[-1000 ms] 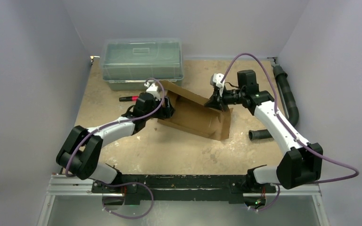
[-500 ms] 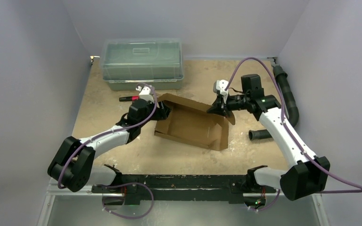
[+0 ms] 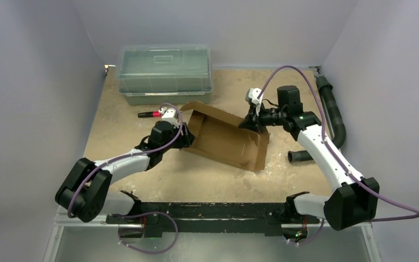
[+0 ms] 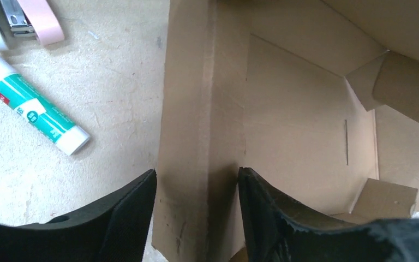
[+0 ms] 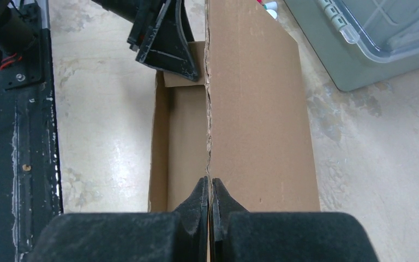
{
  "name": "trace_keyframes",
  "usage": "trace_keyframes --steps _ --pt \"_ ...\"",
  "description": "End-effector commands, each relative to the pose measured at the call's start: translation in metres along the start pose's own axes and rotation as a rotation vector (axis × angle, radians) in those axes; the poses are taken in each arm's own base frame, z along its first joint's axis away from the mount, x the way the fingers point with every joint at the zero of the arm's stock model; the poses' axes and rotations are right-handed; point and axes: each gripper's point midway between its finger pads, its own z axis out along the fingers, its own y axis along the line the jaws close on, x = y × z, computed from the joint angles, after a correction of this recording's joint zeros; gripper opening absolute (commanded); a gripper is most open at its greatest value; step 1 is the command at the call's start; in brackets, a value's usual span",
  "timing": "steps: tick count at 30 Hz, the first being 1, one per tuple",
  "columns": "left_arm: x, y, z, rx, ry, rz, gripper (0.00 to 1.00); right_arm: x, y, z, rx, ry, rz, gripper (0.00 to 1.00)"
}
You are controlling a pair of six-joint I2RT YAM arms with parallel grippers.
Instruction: Fold the paper box
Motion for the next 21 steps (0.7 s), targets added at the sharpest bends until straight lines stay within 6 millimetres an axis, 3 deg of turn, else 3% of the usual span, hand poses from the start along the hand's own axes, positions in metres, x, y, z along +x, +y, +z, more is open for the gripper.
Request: trace_keyframes --steps 1,4,7,9,18,21 --pt "-0.002 0.005 0.008 -0.035 -0.007 -0.010 0.50 -0.024 0.004 0.000 -0.037 -0.066 -0.011 0.00" --pt "-0.008 0.002 0.013 -0.035 -0.013 0.002 0.37 -0.023 0.006 -0.002 -0.045 -0.062 -0.024 0.00" --pt "-0.010 0.001 0.016 -0.033 -0.011 0.012 0.09 -0.024 -0.002 -0.003 0.004 -0.051 -0.021 0.00" --pt "-0.008 0.001 0.014 -0.027 -0.003 0.015 0.00 -0.028 -0.015 -0.006 0.075 -0.043 -0.026 0.08" --pt "0.021 -0.002 -0.003 -0.008 0.047 0.050 0.00 -0.030 -0.079 -0.014 0.345 0.063 0.039 0.59" --pt "0.030 -0.006 -0.007 -0.008 0.074 0.077 0.00 -0.027 -0.089 -0.009 0.359 0.076 0.068 0.67"
